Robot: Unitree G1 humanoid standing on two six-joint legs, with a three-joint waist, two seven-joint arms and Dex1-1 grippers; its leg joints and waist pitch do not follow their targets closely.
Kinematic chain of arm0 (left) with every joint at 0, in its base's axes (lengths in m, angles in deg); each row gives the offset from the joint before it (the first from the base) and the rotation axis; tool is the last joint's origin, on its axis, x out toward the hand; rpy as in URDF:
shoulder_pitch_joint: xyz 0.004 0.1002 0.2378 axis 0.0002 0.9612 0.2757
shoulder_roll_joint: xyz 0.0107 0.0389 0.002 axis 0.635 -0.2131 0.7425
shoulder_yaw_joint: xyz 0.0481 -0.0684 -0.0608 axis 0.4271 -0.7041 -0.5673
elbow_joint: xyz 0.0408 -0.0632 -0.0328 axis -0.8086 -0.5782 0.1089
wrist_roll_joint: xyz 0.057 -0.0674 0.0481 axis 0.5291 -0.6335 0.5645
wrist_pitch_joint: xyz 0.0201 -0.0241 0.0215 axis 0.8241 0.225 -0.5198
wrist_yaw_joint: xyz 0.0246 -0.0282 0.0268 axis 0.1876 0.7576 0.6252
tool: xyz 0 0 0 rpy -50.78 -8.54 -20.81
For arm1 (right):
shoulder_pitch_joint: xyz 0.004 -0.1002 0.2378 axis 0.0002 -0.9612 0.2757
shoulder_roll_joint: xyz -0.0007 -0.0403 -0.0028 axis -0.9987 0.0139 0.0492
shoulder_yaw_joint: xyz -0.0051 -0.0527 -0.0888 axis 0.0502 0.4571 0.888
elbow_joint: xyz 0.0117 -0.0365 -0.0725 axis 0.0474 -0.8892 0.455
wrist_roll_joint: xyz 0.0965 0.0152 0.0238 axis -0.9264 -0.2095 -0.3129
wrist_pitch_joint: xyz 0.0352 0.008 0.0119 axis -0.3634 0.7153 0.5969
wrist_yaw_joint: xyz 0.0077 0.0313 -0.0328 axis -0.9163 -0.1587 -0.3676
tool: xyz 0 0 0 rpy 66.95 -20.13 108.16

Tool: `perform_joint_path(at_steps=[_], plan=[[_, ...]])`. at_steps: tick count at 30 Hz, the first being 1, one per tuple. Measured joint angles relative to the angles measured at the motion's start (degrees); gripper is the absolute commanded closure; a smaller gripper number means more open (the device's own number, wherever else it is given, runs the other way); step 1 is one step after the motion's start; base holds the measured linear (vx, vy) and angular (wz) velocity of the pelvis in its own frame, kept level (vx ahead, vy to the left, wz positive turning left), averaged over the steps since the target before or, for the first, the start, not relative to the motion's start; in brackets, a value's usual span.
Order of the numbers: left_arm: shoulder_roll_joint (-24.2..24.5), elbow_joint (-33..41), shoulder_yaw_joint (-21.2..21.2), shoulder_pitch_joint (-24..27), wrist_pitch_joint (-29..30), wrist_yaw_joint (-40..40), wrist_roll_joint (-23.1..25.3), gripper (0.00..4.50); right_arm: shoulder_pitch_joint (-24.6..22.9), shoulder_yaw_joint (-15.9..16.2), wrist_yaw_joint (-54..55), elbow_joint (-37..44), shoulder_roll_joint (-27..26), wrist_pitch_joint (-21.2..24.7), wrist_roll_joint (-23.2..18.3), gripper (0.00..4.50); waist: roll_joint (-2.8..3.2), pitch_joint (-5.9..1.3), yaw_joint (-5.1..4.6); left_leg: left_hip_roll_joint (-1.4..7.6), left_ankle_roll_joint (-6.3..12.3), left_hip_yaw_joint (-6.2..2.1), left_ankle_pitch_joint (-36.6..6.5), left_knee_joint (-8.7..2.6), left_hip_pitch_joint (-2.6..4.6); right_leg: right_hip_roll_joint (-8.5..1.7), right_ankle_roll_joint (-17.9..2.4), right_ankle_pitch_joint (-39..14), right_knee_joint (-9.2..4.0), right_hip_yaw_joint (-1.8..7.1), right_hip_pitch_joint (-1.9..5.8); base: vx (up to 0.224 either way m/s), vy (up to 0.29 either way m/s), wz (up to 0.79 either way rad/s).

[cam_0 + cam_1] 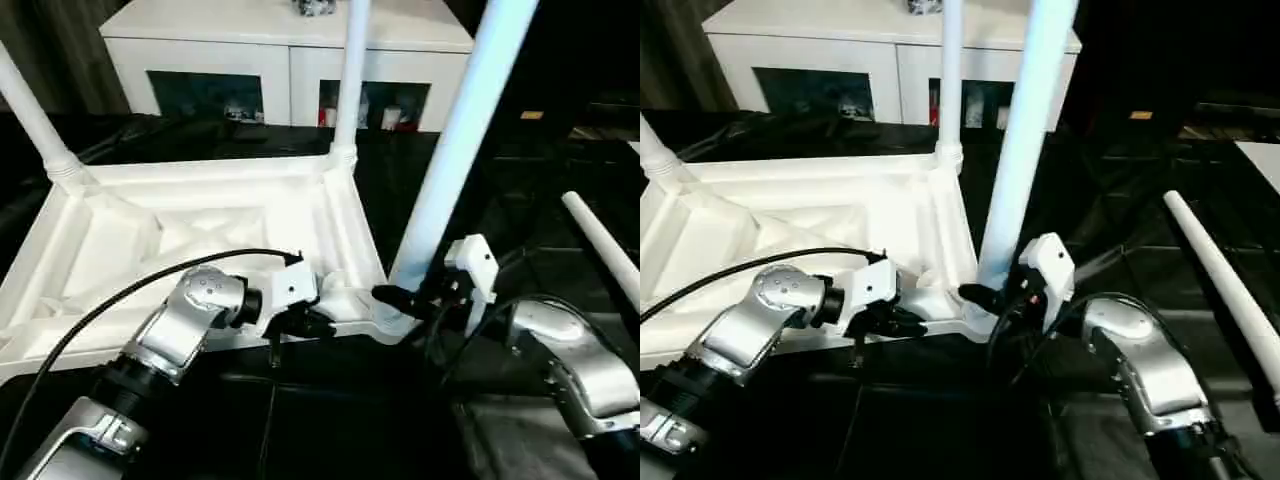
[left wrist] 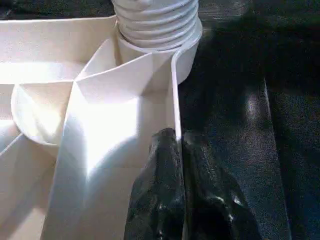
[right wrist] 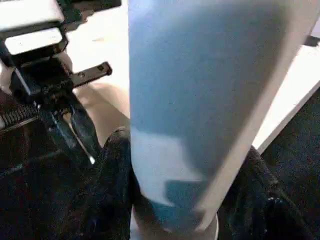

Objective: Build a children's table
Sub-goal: Insert table leg to table base

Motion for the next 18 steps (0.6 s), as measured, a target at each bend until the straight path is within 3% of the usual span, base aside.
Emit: perform_joint_path(at_steps=[5, 9, 12, 18], plan=[[0.4, 0.0, -0.7, 0.0, 0.0, 0.3, 0.0, 4.5, 0.9, -1.7, 1.9, -0.1, -2.3, 4.7, -2.6, 2.64, -0.26, 0.16, -0.06, 0.04, -0.07, 0.0, 0.0, 0.1, 0.12, 0.02, -0.1, 0.1, 0.09, 0.0, 0.05, 0.0, 0.0, 0.0], [0.4, 0.0, -0.9, 0.0, 0.0, 0.3, 0.0, 4.5, 0.8, -2.3, 2.3, -0.1, -2.7, 5.9, -3.7, 2.64, -0.43, 0.26, -0.04, 0.02, -0.08, 0.02, 0.0, 0.18, 0.18, 0.0, -0.1, 0.1, 0.05, 0.06, 0.14, 0.0, 0.0, 0.0], [0.7, 0.0, -0.6, 0.1, 0.1, -0.2, -0.1, 4.5, 0.3, -6.1, 4.6, -1.2, -5.2, 9.9, -8.0, 2.64, -0.4, 0.39, 0.06, 0.01, -0.08, 0.06, 0.0, 0.17, 0.15, -0.01, -0.1, 0.1, 0.03, 0.1, 0.12, 0.0, 0.0, 0.0], [0.6, 0.2, -0.6, 0.1, 0.1, 0.2, 0.0, 4.5, 0.8, -10.0, 9.1, -2.8, -8.8, 14.5, -11.7, 2.64, -0.42, 0.41, 0.12, 0.02, -0.08, 0.12, 0.0, 0.16, 0.16, -0.01, -0.1, 0.1, 0.04, 0.1, 0.09, 0.0, 0.0, 0.0]])
